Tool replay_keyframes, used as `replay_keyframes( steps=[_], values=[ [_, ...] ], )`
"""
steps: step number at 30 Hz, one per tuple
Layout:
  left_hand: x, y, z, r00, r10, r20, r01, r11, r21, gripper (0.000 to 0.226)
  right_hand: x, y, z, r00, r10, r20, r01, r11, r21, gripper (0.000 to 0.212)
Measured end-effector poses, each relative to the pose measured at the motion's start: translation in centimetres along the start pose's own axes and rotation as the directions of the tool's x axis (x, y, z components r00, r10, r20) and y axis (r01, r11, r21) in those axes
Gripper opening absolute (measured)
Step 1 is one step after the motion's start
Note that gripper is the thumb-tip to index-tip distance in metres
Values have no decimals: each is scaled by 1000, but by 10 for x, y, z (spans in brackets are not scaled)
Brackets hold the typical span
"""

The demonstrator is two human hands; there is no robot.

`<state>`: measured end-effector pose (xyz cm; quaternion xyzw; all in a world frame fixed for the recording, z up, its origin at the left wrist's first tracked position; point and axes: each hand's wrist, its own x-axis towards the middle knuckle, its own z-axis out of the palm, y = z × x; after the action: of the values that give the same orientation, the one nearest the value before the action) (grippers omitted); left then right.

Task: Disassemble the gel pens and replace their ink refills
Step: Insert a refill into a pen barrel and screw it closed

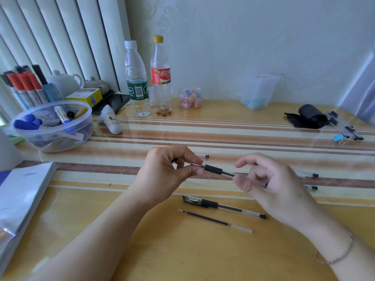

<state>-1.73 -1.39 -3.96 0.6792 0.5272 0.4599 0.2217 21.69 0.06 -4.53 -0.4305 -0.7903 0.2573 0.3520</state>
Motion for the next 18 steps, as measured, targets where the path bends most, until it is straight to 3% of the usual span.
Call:
replay_keyframes(
  steps=[2,6,10,13,18],
  values=[
    [0,1,-1,1000,0,-12,0,1000,1,10,1,-1,-1,999,5,-44,-6,1000,-20,17],
    [0,-1,0,999,34,3,-34,999,1,11,-1,0,0,999,38,-15,-38,999,19,42],
    [0,-3,0,1000,21,-17,-21,1000,6,10,-1,0,0,1000,17,-7,-17,1000,-10,27],
    [-1,1,0,998,67,1,-67,998,6,10,-1,-2,-1,1000,13,-27,-14,999,-39,28],
    [-2,2,0,987,164,-1,-164,986,-6,31,-2,-2,-5,996,23,90,-20,999,-35,42]
  ],
)
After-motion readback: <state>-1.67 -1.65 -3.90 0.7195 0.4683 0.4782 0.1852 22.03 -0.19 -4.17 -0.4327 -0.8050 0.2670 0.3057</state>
